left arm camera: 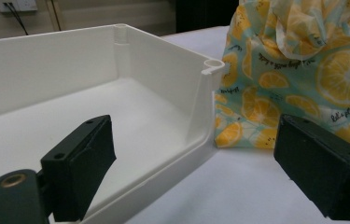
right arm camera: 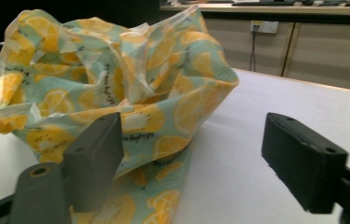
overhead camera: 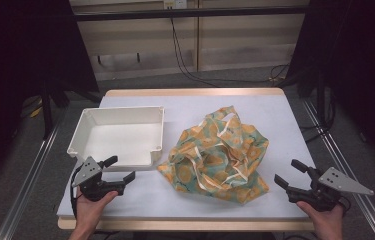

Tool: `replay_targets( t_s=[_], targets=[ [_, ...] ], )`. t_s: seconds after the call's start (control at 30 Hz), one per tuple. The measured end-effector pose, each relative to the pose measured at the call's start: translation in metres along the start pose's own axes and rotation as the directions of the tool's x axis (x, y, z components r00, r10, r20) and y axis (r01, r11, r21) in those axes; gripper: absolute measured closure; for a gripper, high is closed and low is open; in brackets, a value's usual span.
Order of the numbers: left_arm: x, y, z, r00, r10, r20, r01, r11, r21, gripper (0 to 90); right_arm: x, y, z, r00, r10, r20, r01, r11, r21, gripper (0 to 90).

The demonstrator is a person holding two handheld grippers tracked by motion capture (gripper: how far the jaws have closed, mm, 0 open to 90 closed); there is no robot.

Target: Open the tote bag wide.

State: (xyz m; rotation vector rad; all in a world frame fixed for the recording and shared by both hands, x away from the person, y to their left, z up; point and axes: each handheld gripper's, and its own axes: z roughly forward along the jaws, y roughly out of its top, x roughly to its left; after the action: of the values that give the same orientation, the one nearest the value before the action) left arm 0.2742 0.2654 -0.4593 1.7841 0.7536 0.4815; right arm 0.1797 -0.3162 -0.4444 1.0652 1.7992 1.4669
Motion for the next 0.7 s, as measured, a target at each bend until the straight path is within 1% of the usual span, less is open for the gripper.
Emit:
replay_targets(
  t_s=[0.03,0.1,0.13,0.17,0.2,0.23,0.3,0.33,0.37,0.4,0.43,0.47,0.53,0.57,0.6,0.63,0.67,0.7],
  targets=[
    [-0.001,0.0,0.0,1.0,0.006,0.004,-0.006,1.0,-0.005,12.3,0.001,0.0,0.001,1.0,-0.003,-0.003,0.004,1.0,0.007,23.5],
    [-0.002,0.0,0.001,0.9999,0.004,0.011,-0.004,1.0,0.0,13.0,0.002,0.0,0.002,1.0,-0.003,-0.009,0.003,1.0,0.012,24.5],
    [-0.003,0.0,0.002,0.9999,0.007,0.014,-0.007,1.0,0.006,13.1,0.002,0.0,0.003,0.9996,-0.006,-0.028,0.007,1.0,0.024,26.8],
    [-0.003,0.0,0.002,0.9999,0.007,0.014,-0.007,1.0,0.006,13.4,0.002,0.0,0.003,0.9996,-0.006,-0.028,0.007,1.0,0.024,26.8],
    [-0.004,0.001,0.003,0.9997,0.007,0.023,-0.007,0.9999,0.009,13.4,0.002,0.0,0.003,0.9993,-0.007,-0.036,0.008,1.0,0.028,28.0],
    [-0.006,0.001,0.003,0.9998,0.004,0.018,-0.005,0.9999,0.015,14.1,0.002,0.0,0.003,0.9991,-0.013,-0.041,0.015,0.999,0.033,29.2],
    [-0.008,0.001,0.004,0.9994,0.006,0.033,-0.007,0.9998,0.019,15.6,0.002,0.0,0.004,0.9983,-0.007,-0.058,0.009,0.999,0.037,33.7],
    [-0.008,0.001,0.005,0.9992,0.009,0.038,-0.01,0.9998,0.018,16.0,0.003,0.0,0.004,0.9975,-0.004,-0.071,0.007,0.999,0.042,34.2],
    [-0.009,0.002,0.005,0.999,0.014,0.042,-0.015,0.9995,0.027,16.3,0.003,0.0,0.004,0.9968,-0.01,-0.079,0.013,0.999,0.048,34.6],
    [-0.01,0.002,0.005,0.9985,0.022,0.049,-0.024,0.9988,0.042,18.3,0.004,0.001,0.005,0.9952,0.001,-0.097,0.004,0.998,0.059,37.9],
    [-0.01,0.002,0.005,0.9985,0.022,0.049,-0.024,0.9988,0.042,18.3,0.004,0.001,0.005,0.9952,0.001,-0.097,0.004,0.998,0.059,37.9],
    [-0.012,0.002,0.007,0.9965,0.024,0.08,-0.026,0.9991,0.033,18.9,0.005,0.002,0.006,0.9927,0.013,-0.12,-0.004,0.997,0.074,38.7],
    [-0.015,0.003,0.007,0.9963,0.026,0.082,-0.03,0.9984,0.048,20.3,0.006,0.003,0.007,0.9888,0.021,-0.148,-0.007,0.996,0.094,40.6],
    [-0.016,0.003,0.008,0.9947,0.029,0.099,-0.033,0.9988,0.037,20.3,0.007,0.003,0.007,0.9877,0.024,-0.154,-0.009,0.995,0.096,43.1],
    [-0.016,0.003,0.008,0.9947,0.029,0.099,-0.033,0.9988,0.037,20.4,0.007,0.003,0.007,0.9877,0.024,-0.154,-0.009,0.995,0.096,43.1],
    [-0.019,0.004,0.008,0.9929,0.035,0.114,-0.04,0.9984,0.039,20.5,0.009,0.004,0.008,0.9844,0.031,-0.173,-0.013,0.995,0.102,44.8],
    [-0.02,0.005,0.008,0.9934,0.04,0.107,-0.045,0.9979,0.046,20.5,0.01,0.005,0.008,0.9823,0.027,-0.185,-0.007,0.994,0.105,45.5],
    [-0.02,0.005,0.008,0.9926,0.051,0.11,-0.057,0.9972,0.049,20.5,0.011,0.005,0.009,0.9821,0.029,-0.186,-0.008,0.994,0.109,46.8]
  ],
)
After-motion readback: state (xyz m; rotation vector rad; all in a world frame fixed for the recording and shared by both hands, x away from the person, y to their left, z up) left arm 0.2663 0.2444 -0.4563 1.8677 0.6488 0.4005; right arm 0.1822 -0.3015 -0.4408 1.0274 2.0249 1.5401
